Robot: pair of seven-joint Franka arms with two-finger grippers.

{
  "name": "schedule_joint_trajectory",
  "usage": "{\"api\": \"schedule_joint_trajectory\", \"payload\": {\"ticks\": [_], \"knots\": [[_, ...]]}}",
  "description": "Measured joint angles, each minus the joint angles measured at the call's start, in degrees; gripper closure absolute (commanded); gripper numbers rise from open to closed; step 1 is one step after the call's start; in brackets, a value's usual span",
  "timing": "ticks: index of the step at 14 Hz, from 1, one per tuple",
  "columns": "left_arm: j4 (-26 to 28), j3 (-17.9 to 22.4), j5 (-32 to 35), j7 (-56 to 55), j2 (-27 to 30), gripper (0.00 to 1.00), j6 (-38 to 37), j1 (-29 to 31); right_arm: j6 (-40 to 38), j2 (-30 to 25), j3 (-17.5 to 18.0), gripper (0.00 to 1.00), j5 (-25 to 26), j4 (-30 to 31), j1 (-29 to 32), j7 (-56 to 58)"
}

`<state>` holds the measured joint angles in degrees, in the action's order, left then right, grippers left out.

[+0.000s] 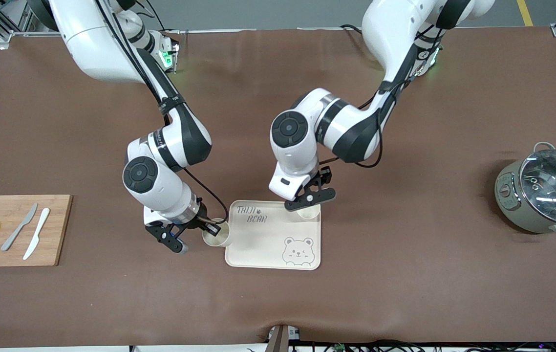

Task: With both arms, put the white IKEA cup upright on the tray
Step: 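Open the left gripper and lift it away from the cup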

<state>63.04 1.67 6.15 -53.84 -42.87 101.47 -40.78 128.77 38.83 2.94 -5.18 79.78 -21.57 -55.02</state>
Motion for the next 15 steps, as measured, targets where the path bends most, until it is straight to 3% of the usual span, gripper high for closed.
{"api": "schedule_joint_trajectory", "payload": {"ticks": [4, 10, 15], "knots": [[0.1, 0.3, -0.2, 5.1, 2.9, 0.19, -2.0, 2.2, 0.2, 0.0, 0.3, 1.0, 0.0, 0.0, -2.3, -3.8], [1.3, 0.5, -1.3, 23.9, 5.4, 0.19, -4.1, 13.9, 5.1, 1.9, 0.4, 1.0, 0.0, 0.5, -5.5, -7.8], [6.2, 0.4, -1.9, 34.5, 5.2, 0.17, 5.5, 22.0, 9.5, 5.3, 0.3, 1.0, 0.7, 0.6, -6.0, -7.9]]}}
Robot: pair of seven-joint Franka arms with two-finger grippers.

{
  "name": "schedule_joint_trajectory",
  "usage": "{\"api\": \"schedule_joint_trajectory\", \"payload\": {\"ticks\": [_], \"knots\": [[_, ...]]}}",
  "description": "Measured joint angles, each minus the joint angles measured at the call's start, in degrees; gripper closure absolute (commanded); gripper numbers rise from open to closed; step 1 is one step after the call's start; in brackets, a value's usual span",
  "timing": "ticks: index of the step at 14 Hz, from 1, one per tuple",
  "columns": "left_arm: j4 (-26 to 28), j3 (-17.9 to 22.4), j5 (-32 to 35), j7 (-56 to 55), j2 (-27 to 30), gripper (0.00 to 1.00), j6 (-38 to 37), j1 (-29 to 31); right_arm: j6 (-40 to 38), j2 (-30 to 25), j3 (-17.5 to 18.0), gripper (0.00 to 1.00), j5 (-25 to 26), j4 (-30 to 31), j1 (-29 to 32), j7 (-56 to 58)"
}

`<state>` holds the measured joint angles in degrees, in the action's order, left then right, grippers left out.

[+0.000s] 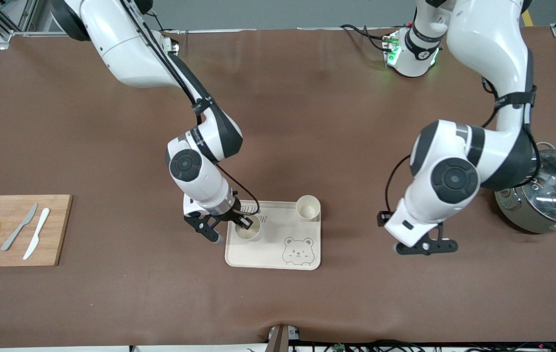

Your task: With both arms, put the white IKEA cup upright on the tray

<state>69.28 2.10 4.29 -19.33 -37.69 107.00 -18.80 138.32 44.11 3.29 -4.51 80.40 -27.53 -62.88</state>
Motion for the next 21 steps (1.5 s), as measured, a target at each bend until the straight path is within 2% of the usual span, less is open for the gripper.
{"api": "schedule_joint_trajectory", "payload": {"ticks": [5, 9, 11, 20, 21], "knots": [[8.0, -0.8, -2.4, 9.2, 0.0, 0.16, 12.9, 6.9, 0.2, 1.4, -0.1, 1.0, 5.1, 0.3, 0.0, 0.0], [15.4, -8.0, -2.5, 14.6, 0.4, 0.16, 24.5, 17.2, 0.3, 2.3, -0.2, 1.0, 6.3, 0.6, 0.0, 0.0], [18.2, -10.1, -2.5, 17.1, 0.6, 0.16, 28.2, 20.6, 0.9, 3.0, -0.2, 1.0, 6.5, 0.6, 0.0, 0.0], [21.5, -10.7, -2.5, 17.5, 1.4, 0.15, 31.3, 21.0, 2.6, 4.1, -0.2, 1.0, 6.6, 0.6, -0.6, 0.0], [22.0, -10.7, -2.5, 17.1, 2.1, 0.13, 31.3, 21.0, 2.6, 4.1, -0.2, 0.92, 6.6, 0.6, -0.6, 0.0]]}}
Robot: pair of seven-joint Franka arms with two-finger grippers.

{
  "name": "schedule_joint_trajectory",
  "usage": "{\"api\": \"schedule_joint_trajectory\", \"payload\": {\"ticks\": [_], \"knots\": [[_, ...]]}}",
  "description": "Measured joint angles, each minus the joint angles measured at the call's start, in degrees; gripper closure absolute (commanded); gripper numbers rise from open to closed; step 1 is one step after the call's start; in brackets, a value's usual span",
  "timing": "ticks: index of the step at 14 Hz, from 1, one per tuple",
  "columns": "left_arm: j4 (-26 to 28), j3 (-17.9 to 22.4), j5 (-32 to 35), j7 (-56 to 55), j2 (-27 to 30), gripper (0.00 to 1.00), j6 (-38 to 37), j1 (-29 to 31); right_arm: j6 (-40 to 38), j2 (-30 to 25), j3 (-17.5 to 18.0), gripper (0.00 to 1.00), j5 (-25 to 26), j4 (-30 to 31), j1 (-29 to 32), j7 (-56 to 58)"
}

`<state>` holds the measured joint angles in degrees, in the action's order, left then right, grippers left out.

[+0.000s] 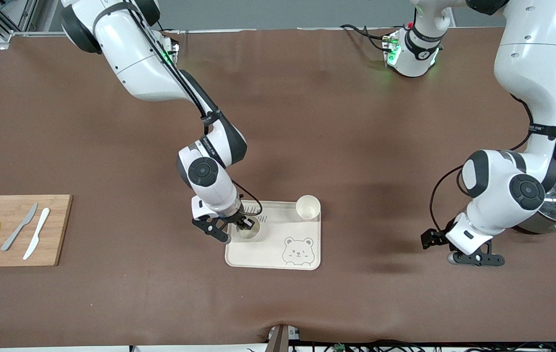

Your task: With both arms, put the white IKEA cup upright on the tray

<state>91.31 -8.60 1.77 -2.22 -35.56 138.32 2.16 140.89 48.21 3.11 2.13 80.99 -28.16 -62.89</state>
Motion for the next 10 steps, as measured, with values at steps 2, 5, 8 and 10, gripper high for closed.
{"api": "schedule_joint_trajectory", "payload": {"ticks": [2, 5, 8, 10], "knots": [[1.4, 0.0, 0.0, -0.6, 2.0, 0.12, 0.0, -0.1, 0.0, 0.0, 0.0, 0.66, 0.0, 0.0, 0.0, 0.0], [3.5, 0.0, 0.0, -2.5, 5.3, 0.0, -0.1, -0.3, 0.0, 0.0, -0.1, 0.14, 0.0, 0.0, 0.0, 0.0], [6.8, 0.0, 0.0, -2.6, 9.4, 0.0, -0.7, -0.3, 0.1, 0.0, -0.2, 0.0, 0.0, 0.0, 0.0, -0.1], [8.2, 0.0, 0.0, -2.6, 12.7, 0.0, -4.7, -0.4, 0.1, 0.0, -0.2, 0.0, 0.0, 0.0, 0.0, -0.1]]}}
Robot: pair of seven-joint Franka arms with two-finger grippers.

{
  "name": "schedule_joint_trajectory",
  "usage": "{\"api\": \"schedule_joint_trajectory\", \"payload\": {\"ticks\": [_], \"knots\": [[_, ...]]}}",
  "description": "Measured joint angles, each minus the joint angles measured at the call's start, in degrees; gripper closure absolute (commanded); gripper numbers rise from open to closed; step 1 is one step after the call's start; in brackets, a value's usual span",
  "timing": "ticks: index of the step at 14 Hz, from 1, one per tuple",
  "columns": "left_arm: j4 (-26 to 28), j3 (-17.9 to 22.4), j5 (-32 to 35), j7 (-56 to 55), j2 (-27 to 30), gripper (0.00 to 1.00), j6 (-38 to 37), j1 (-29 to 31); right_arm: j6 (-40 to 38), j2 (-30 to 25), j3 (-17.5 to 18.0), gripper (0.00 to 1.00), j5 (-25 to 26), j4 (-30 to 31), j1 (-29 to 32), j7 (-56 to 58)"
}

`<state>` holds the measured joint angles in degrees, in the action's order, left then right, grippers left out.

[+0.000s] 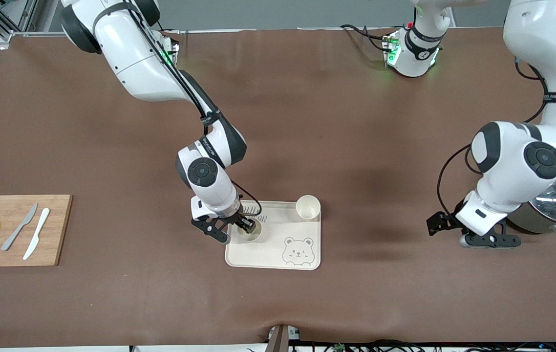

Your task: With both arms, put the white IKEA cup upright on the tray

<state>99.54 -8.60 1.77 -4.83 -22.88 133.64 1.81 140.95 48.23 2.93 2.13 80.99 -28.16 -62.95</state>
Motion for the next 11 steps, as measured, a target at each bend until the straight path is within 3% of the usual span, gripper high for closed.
{"api": "schedule_joint_trajectory", "payload": {"ticks": [4, 11], "knots": [[0.4, 0.0, 0.0, 0.1, 7.8, 0.0, -11.6, 0.0, 0.0, 0.0, 0.0, 0.0, 0.0, 0.0, 0.0, 0.0], [1.3, 0.0, 0.0, 0.1, 19.5, 0.0, -25.5, -0.1, 0.1, -0.1, 0.0, 0.0, 0.0, -0.7, 0.0, 0.0]]}}
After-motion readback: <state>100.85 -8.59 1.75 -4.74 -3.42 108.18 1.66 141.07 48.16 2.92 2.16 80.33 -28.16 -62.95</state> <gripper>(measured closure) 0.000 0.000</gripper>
